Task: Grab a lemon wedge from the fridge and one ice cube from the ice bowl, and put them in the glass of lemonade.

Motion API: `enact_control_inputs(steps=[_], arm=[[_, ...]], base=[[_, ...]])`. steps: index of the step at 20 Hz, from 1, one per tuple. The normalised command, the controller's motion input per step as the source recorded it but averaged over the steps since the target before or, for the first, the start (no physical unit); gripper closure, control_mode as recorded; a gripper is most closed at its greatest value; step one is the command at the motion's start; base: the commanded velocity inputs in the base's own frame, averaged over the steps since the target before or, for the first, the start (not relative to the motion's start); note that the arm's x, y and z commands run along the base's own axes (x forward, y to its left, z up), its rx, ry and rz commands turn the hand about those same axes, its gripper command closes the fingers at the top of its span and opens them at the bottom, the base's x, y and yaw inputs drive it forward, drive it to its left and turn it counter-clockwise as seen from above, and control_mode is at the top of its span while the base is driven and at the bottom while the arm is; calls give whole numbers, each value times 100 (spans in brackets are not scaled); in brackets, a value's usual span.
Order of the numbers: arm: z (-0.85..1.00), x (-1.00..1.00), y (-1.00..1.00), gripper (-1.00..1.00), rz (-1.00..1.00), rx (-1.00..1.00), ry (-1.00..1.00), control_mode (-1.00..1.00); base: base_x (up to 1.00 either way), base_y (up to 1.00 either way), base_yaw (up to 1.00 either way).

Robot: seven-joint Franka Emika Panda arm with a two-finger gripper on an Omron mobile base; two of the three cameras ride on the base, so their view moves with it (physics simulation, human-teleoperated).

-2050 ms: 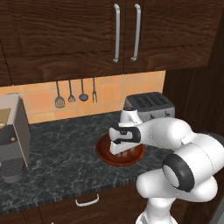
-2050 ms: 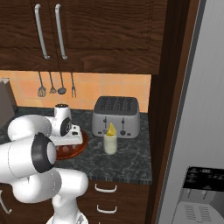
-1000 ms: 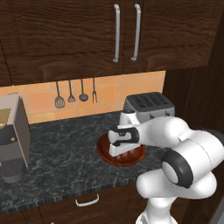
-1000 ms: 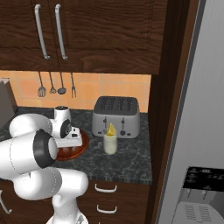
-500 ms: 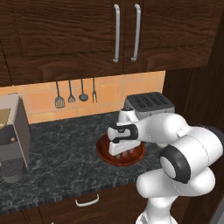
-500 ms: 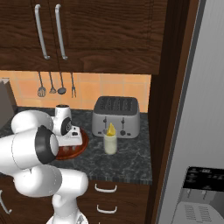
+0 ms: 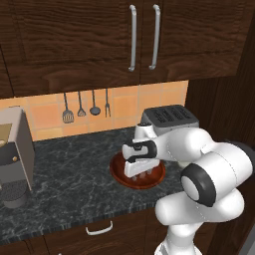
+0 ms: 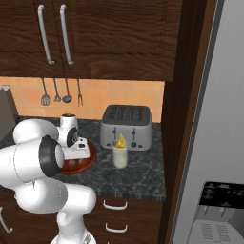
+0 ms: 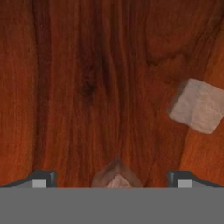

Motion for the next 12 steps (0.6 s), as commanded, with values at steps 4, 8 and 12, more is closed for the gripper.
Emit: enact_control_inputs(steps=[4, 8, 12], arm=[[0, 0, 0, 100, 0, 0, 3, -100], [0, 0, 0, 100, 0, 0, 1, -100], [0, 0, 0, 100, 0, 0, 1, -100]], base=[[0, 0, 0], [0, 0, 0], [0, 0, 0]])
